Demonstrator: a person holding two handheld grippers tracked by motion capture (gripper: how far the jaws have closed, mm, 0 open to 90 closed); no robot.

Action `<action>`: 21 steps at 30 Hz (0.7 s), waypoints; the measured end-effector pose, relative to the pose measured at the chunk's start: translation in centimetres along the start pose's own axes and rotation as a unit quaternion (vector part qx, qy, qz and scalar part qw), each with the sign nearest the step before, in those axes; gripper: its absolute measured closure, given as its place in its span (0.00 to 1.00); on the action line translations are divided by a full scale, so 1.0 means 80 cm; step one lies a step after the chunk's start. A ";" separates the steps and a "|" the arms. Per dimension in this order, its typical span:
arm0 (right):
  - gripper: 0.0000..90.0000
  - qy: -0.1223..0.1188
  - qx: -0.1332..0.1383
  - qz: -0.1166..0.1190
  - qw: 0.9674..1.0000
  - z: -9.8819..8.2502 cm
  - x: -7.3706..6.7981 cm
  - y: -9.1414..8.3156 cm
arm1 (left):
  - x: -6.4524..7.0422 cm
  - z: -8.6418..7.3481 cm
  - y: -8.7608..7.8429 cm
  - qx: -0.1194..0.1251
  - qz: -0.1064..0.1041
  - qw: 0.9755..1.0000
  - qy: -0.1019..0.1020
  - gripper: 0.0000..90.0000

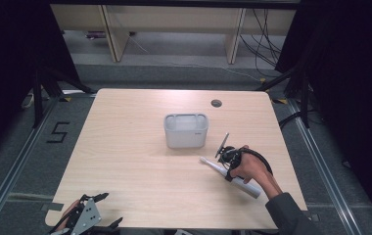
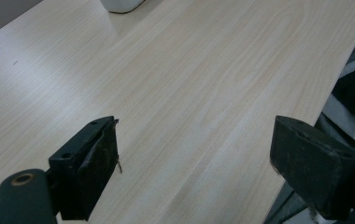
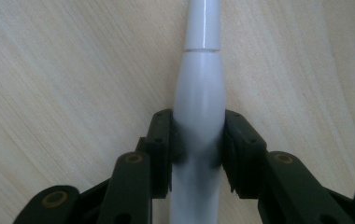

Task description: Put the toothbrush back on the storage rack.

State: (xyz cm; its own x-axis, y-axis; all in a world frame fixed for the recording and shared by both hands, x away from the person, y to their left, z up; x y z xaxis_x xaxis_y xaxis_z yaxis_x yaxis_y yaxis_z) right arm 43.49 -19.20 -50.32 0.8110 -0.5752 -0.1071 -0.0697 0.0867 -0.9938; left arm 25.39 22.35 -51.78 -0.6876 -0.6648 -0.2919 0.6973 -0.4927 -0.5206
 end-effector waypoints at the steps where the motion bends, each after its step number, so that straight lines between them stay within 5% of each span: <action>1: 0.73 -0.006 0.002 0.004 1.000 0.001 0.000 0.001 | 0.000 0.000 0.000 0.000 0.000 1.000 0.001 0.16; 13: 0.74 -0.023 -0.022 -0.002 0.999 0.006 0.000 0.000 | 0.000 -0.001 0.001 0.002 0.002 1.000 0.000 0.17; 21: 0.74 -0.024 0.000 -0.001 1.000 0.001 -0.002 -0.004 | 0.000 -0.001 0.001 0.008 0.004 1.000 -0.003 0.17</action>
Point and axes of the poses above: each handheld gripper's, and its own axes: y roughly forward along the jaws, z roughly out of its top, x roughly to its right, the point moved 3 cm from there along y, roughly forward along the jaws, and after that the axes turned 6 degrees about z, right-handed, at the moved point
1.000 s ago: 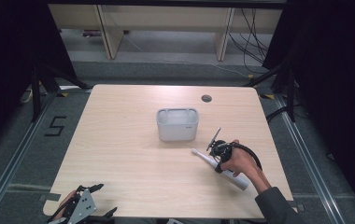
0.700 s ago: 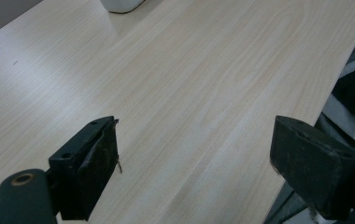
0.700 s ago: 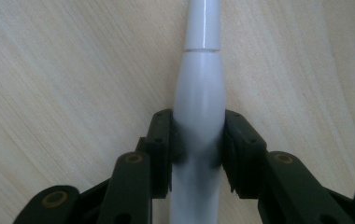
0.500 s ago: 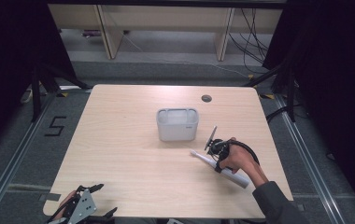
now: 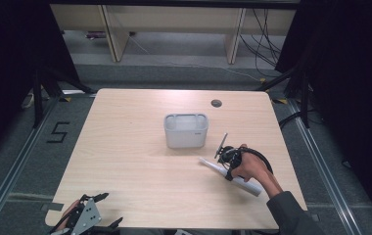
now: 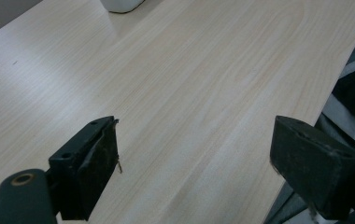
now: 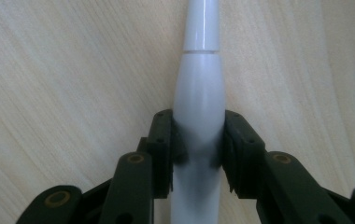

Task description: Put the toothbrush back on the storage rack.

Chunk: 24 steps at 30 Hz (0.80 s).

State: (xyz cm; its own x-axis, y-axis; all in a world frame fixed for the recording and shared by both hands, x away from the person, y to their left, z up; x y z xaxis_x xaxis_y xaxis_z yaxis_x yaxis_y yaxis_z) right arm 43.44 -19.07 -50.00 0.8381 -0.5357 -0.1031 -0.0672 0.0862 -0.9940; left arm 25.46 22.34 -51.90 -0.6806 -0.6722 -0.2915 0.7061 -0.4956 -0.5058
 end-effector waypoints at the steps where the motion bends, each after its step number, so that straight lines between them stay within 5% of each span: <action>1: 0.74 -0.005 0.001 -0.003 1.000 -0.002 0.001 -0.002 | 0.000 0.000 -0.001 -0.007 -0.004 1.000 -0.001 0.17; 6: 0.75 0.008 0.044 -0.001 0.999 -0.008 -0.002 -0.023 | -0.002 0.000 -0.002 -0.007 0.001 1.000 0.003 0.17; 11: 0.75 -0.006 0.102 -0.010 0.995 -0.017 -0.002 -0.048 | -0.002 0.000 -0.002 -0.007 -0.002 1.000 0.003 0.17; 13: 0.75 -0.011 0.146 -0.022 0.989 -0.022 0.000 -0.068 | -0.001 0.000 -0.001 -0.003 0.002 1.000 0.001 0.17; 15: 0.75 -0.011 0.154 -0.024 0.988 -0.024 0.000 -0.072 | -0.002 0.000 -0.001 -0.004 0.000 1.000 0.002 0.17; 16: 0.75 -0.008 0.184 -0.018 0.983 -0.026 0.001 -0.081 | -0.002 0.000 -0.001 -0.007 0.000 1.000 0.002 0.17; 23: 0.75 0.007 0.230 -0.024 0.973 -0.030 0.005 -0.095 | -0.002 0.000 -0.001 -0.004 0.001 1.000 0.000 0.16; 24: 0.75 0.005 0.247 -0.031 0.969 -0.030 0.007 -0.099 | -0.002 0.000 -0.001 -0.004 0.001 1.000 -0.001 0.17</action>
Point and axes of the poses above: each handheld gripper's, and its own axes: y roughly forward along the jaws, z roughly out of its top, x roughly to its right, the point moved 3 cm from there along y, roughly forward along the jaws, and after that the axes turned 6 degrees about z, right-handed, at the moved point
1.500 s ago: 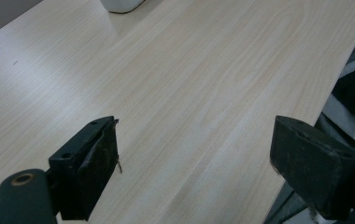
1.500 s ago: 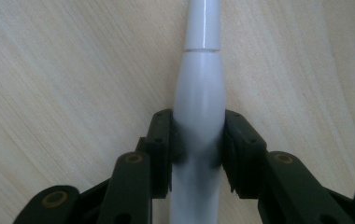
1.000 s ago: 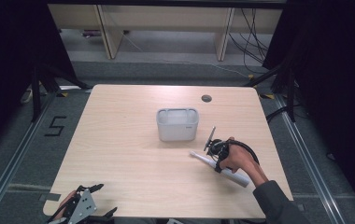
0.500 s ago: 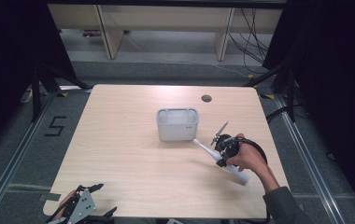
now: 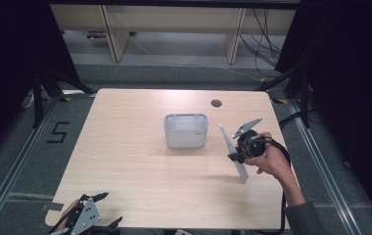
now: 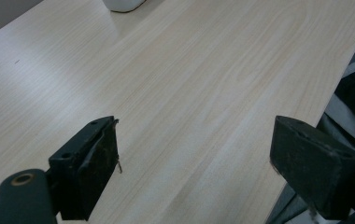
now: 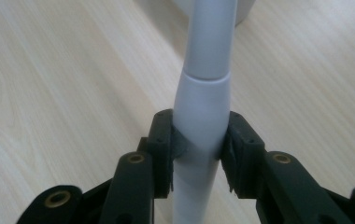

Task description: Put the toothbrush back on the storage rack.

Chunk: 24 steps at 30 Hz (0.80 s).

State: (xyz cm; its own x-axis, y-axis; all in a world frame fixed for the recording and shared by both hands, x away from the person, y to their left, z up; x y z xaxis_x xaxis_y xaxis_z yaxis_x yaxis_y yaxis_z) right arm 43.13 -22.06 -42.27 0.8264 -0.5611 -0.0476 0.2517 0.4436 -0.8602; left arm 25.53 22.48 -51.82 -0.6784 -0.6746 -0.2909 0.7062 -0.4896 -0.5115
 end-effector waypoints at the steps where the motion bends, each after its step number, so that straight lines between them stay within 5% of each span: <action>1: 0.75 0.014 -0.001 0.005 1.000 0.001 -0.002 -0.003 | 0.000 0.000 0.000 0.000 0.000 1.000 0.000 0.17; 8: 0.75 0.015 0.044 0.006 0.999 0.012 -0.002 -0.010 | 0.000 0.000 0.000 0.000 -0.001 1.000 0.001 0.17; 9: 0.75 -0.011 0.072 0.002 0.997 0.015 0.004 -0.010 | -0.001 0.000 -0.001 -0.001 0.000 1.000 0.003 0.17; 13: 0.75 0.003 0.087 0.008 0.996 0.020 0.002 -0.013 | -0.001 0.000 -0.001 -0.001 0.000 1.000 0.003 0.17; 16: 0.75 0.026 0.118 0.013 0.993 0.025 0.001 -0.017 | 0.000 0.000 -0.001 -0.001 -0.001 1.000 0.001 0.17; 17: 0.74 0.016 0.145 0.009 0.989 0.028 0.001 -0.017 | -0.001 0.000 -0.001 0.001 0.000 1.000 0.002 0.17; 19: 0.75 0.015 0.147 0.017 0.989 0.029 0.001 -0.019 | -0.002 0.000 -0.002 -0.004 0.001 1.000 0.003 0.17; 20: 0.75 0.018 0.174 0.020 0.984 0.031 0.001 -0.019 | -0.002 0.000 -0.001 -0.001 0.001 1.000 0.002 0.16; 24: 0.75 0.018 0.192 0.021 0.981 0.035 -0.002 -0.017 | -0.001 0.000 -0.001 0.001 0.001 1.000 0.001 0.17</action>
Point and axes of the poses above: each handheld gripper's, and its own axes: y roughly forward along the jaws, z roughly out of its top, x roughly to its right, the point moved 3 cm from there along y, roughly forward along the jaws, and after that the axes turned 6 degrees about z, right-handed, at the moved point
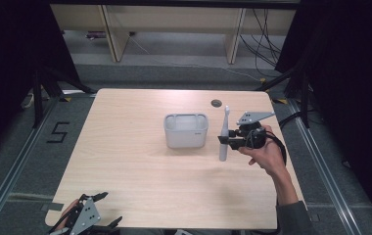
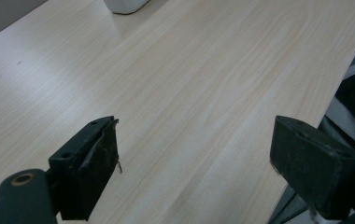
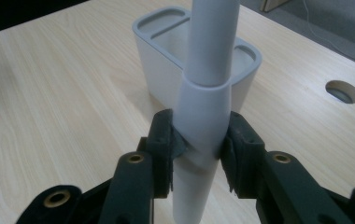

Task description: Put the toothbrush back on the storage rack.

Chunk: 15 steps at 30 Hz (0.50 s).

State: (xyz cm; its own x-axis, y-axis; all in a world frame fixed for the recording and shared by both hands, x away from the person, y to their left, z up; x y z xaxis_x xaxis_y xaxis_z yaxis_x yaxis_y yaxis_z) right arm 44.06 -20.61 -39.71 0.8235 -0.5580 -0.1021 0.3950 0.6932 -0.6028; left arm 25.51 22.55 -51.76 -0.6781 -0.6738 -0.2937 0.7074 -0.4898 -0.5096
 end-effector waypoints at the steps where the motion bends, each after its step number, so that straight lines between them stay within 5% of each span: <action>1: 0.75 -0.003 0.009 0.001 1.000 0.001 -0.001 0.002 | 0.000 0.000 0.000 0.000 0.000 1.000 0.002 0.17; 15: 0.75 -0.012 0.050 0.012 0.999 0.010 -0.010 0.016 | 0.000 0.000 0.000 -0.001 -0.001 1.000 0.001 0.17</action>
State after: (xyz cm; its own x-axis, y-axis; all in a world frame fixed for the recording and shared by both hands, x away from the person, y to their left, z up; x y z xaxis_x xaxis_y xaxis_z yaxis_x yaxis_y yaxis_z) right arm 44.25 -18.96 -39.77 0.8421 -0.5307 -0.0963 0.4130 0.7493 -0.5177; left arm 25.53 22.55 -51.78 -0.6800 -0.6717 -0.2940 0.7055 -0.4902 -0.5119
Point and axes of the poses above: each handheld gripper's, and its own axes: y roughly forward along the jaws, z roughly out of its top, x roughly to its right, the point moved 3 cm from there along y, roughly forward along the jaws, and after that the axes turned 6 degrees about z, right-handed, at the moved point
